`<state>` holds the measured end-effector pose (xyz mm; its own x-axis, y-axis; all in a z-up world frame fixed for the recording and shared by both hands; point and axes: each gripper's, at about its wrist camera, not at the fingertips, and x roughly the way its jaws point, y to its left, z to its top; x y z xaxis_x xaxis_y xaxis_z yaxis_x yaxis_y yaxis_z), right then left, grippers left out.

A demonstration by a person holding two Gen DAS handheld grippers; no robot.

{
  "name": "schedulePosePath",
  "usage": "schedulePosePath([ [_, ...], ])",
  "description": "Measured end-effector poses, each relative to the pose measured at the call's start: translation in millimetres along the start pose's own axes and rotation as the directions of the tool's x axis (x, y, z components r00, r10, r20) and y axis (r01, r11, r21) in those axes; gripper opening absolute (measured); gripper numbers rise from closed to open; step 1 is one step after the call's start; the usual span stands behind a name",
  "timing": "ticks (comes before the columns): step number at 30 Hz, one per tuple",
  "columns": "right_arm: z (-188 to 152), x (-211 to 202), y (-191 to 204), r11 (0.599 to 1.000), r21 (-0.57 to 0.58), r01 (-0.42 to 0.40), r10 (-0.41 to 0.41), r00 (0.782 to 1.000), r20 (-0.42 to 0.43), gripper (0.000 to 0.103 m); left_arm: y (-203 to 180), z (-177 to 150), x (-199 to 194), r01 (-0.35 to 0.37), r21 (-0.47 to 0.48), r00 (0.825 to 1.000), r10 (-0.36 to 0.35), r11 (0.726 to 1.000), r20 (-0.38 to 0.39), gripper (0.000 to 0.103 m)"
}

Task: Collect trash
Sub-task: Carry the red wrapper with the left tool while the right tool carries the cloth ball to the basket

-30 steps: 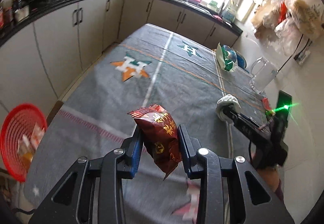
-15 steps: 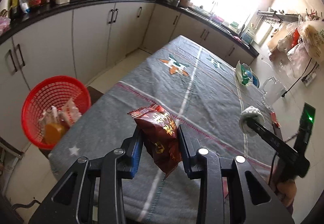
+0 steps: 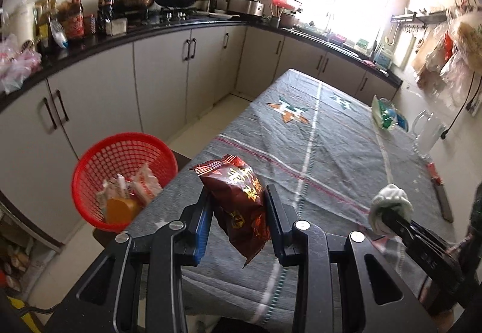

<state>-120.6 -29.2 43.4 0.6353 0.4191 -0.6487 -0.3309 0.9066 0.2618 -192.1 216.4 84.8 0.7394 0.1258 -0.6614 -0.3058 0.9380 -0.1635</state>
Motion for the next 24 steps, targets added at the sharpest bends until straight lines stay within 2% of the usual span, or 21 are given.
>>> schedulePosePath([
  [12,-23,-2,8,1.0,0.0,0.007,-0.007,1.0,0.004,0.035,-11,-8,4,-0.068,0.067,0.998,0.067,0.995,0.017,0.033],
  [24,-26,-6,-1,0.999,0.034,0.009,-0.01,1.0,0.008,0.035,-18,-12,5,-0.072,0.104,0.997,0.07,0.992,0.017,0.033],
])
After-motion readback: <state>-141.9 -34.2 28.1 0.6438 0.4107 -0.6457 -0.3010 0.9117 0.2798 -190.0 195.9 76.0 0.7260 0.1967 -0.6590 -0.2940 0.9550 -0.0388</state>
